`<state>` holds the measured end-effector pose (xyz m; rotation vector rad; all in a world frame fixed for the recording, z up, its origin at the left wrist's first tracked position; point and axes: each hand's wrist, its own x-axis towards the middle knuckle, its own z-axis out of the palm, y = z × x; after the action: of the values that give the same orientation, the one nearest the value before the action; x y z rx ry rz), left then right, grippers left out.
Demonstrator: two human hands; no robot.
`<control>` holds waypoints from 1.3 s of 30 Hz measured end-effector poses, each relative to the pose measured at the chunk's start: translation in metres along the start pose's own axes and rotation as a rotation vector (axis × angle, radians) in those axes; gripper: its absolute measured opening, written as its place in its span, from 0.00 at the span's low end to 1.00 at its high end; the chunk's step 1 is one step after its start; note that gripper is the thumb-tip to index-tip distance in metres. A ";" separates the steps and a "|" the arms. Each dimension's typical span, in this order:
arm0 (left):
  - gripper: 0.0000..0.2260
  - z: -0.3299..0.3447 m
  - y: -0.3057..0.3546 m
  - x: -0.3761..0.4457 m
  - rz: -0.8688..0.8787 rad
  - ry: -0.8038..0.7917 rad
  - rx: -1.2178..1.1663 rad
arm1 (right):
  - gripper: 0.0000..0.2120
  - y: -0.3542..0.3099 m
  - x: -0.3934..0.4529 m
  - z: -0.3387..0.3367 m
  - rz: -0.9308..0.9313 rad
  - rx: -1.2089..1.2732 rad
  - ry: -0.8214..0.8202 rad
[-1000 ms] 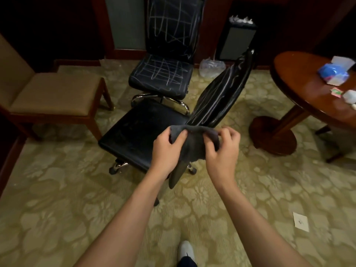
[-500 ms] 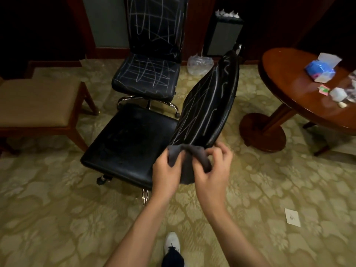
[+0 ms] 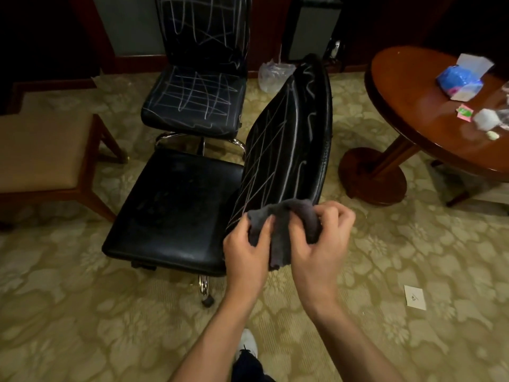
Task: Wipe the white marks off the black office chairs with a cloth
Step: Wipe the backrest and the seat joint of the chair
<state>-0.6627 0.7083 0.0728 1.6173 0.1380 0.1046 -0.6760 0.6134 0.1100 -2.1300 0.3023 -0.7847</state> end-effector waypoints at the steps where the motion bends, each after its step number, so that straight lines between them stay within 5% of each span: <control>1: 0.03 0.003 -0.001 0.001 -0.002 0.008 0.000 | 0.08 0.003 -0.002 0.000 -0.021 -0.003 0.004; 15: 0.01 -0.020 -0.015 0.016 -0.011 -0.315 0.003 | 0.06 0.001 -0.018 -0.001 0.153 -0.022 0.019; 26: 0.03 -0.010 -0.014 0.023 -0.177 -0.243 -0.137 | 0.08 0.003 -0.028 -0.001 0.308 0.094 -0.087; 34: 0.02 0.005 -0.051 0.005 -0.142 -0.114 -0.206 | 0.11 0.039 -0.034 0.022 0.209 0.072 -0.053; 39: 0.05 0.016 -0.085 0.013 -0.476 -0.105 -0.511 | 0.14 0.073 -0.049 0.056 0.231 0.110 -0.020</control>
<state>-0.6498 0.6985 -0.0136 1.0443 0.3791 -0.2919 -0.6750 0.6249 0.0065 -1.9568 0.4742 -0.6310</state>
